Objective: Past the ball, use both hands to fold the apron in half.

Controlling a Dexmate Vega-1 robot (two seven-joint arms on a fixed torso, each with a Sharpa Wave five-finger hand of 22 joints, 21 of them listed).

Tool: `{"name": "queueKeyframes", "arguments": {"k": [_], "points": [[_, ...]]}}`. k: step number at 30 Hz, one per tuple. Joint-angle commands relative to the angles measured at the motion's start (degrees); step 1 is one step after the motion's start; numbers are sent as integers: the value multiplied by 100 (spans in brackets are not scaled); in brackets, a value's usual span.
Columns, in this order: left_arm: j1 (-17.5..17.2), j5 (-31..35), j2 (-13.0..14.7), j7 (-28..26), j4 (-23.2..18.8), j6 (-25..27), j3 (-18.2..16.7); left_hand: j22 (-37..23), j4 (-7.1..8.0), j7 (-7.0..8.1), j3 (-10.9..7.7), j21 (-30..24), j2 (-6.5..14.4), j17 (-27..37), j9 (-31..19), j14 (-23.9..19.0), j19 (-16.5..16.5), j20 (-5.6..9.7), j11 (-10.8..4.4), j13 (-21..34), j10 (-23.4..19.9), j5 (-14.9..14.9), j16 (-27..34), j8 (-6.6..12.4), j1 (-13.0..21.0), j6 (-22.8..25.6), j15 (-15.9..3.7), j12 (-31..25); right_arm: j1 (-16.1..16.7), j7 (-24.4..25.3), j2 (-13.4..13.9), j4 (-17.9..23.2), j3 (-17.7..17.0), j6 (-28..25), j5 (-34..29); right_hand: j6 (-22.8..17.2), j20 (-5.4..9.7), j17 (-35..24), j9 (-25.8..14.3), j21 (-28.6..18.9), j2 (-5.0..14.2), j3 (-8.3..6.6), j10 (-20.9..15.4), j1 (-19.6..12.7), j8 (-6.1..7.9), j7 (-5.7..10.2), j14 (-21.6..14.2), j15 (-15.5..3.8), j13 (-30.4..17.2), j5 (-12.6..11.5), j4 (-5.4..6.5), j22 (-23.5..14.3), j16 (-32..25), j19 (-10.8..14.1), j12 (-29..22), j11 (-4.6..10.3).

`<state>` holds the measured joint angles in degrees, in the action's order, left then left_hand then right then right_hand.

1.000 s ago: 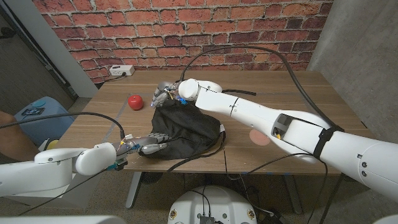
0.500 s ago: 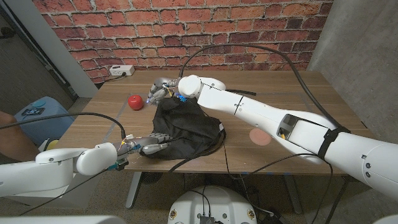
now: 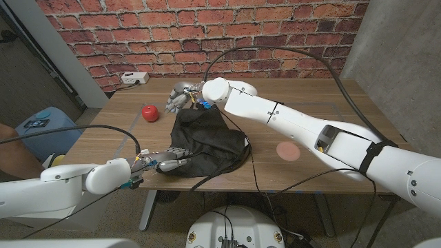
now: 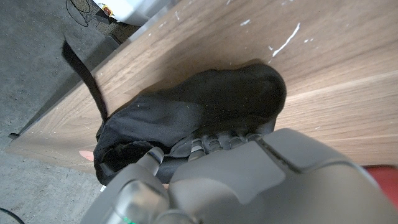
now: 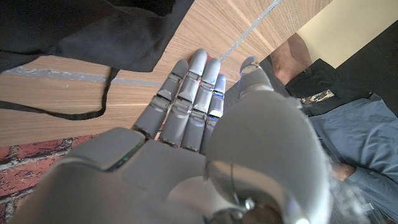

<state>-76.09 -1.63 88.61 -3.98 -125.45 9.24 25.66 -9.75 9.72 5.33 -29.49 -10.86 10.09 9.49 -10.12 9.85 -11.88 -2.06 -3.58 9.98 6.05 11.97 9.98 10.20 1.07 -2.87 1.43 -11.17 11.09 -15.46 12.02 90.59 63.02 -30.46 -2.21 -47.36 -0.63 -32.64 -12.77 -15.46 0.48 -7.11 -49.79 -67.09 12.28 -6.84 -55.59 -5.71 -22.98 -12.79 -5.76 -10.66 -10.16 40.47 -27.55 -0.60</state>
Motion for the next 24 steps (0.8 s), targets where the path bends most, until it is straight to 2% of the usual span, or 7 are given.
{"name": "queueKeyframes", "arguments": {"k": [1,10,12,15,24], "points": [[-789,-10,37,6,57,-87,-894,-28,8,11,-53,-47,-16,26,-4,226,-671,-182,36,23,-20,-33,40,35,43,46,6,-17,18,-24,204,219,-88,-159,158,38,-28,-4,10,14,31,15,-5,40,-5,10,31,9,13,-24,3,-19,-14,4,24,-16],[-2223,-80,28,-106,91,-99,-2463,-28,-1,15,-78,-52,-23,24,-4,197,-647,-177,32,23,-64,-36,45,45,53,80,8,-30,33,-7,245,220,-79,-111,186,23,-25,4,22,22,59,11,-31,36,-2,30,30,0,56,-32,-8,-19,-67,-4,64,-7],[-2504,74,-196,30,85,-115,-2846,-27,-3,15,-84,-53,-26,23,-4,195,-641,-175,34,23,-75,-37,44,46,55,86,7,-34,38,-24,252,211,-87,-80,209,27,-24,5,24,24,70,9,-32,40,-3,33,36,6,62,-33,-5,-19,-71,-8,71,-8],[-2587,368,-605,328,57,-150,-3119,-27,-10,18,-103,-62,-34,22,-4,167,-607,-181,30,23,-104,-40,49,52,60,112,5,-41,39,-17,241,192,-90,-99,222,24,-22,-1,28,26,76,11,-37,40,-3,33,57,11,75,-33,-9,-20,-83,-9,84,-16],[-2399,935,-1468,1060,23,-287,-3387,-26,-17,12,-129,-59,-42,21,-3,150,-596,-191,32,24,-138,-44,46,52,68,131,12,-47,50,-5,270,181,-112,-67,248,21,-23,-6,37,29,98,11,-37,36,-5,55,93,-4,111,-33,-21,-21,-112,-8,127,-1]]}}
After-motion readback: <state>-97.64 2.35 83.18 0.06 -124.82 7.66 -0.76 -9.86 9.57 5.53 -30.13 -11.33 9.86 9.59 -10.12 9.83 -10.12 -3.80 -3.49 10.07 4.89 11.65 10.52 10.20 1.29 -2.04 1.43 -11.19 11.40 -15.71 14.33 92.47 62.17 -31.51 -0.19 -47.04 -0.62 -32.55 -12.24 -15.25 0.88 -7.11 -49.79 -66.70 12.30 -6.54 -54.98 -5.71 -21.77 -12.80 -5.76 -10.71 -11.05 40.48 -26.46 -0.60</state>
